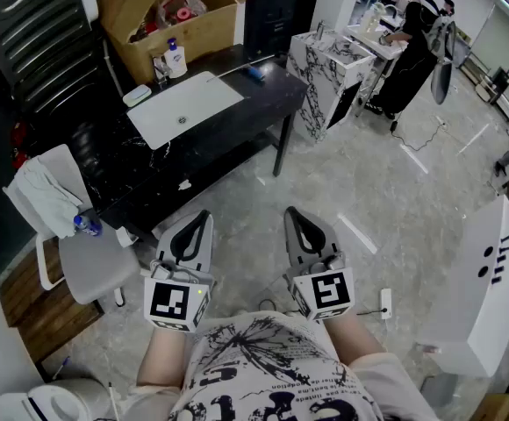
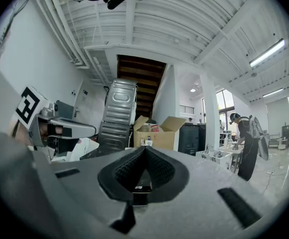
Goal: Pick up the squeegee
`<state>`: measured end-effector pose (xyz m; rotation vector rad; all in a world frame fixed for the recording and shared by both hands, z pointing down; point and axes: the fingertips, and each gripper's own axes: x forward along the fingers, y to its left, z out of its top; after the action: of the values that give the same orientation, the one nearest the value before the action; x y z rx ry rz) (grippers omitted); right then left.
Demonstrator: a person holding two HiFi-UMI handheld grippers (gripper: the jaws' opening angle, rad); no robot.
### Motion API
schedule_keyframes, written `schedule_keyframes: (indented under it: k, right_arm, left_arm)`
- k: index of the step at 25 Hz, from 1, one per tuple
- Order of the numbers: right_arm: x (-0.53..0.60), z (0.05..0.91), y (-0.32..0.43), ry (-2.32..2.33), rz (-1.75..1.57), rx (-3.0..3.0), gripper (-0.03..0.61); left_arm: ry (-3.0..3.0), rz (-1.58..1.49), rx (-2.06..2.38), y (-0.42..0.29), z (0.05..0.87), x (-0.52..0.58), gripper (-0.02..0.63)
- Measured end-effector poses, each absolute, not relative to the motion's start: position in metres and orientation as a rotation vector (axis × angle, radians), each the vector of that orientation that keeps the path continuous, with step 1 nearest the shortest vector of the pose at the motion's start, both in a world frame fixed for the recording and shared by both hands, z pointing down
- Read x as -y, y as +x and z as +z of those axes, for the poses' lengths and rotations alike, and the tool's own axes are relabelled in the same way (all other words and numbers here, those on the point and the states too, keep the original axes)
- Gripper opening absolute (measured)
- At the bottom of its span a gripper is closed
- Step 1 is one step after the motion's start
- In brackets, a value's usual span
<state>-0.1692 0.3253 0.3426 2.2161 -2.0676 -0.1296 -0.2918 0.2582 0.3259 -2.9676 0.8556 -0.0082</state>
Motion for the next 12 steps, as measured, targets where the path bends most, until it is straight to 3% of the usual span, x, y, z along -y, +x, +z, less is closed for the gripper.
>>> schedule_keyframes:
  k: [12]
  right_arm:
    - [-0.303, 0.349, -0.179, 2.253, -0.098, 2.027, -0.008]
  left_arm:
    - [-2.989, -0.012, -0.839, -0.305, 0.334, -0.232, 0.012]
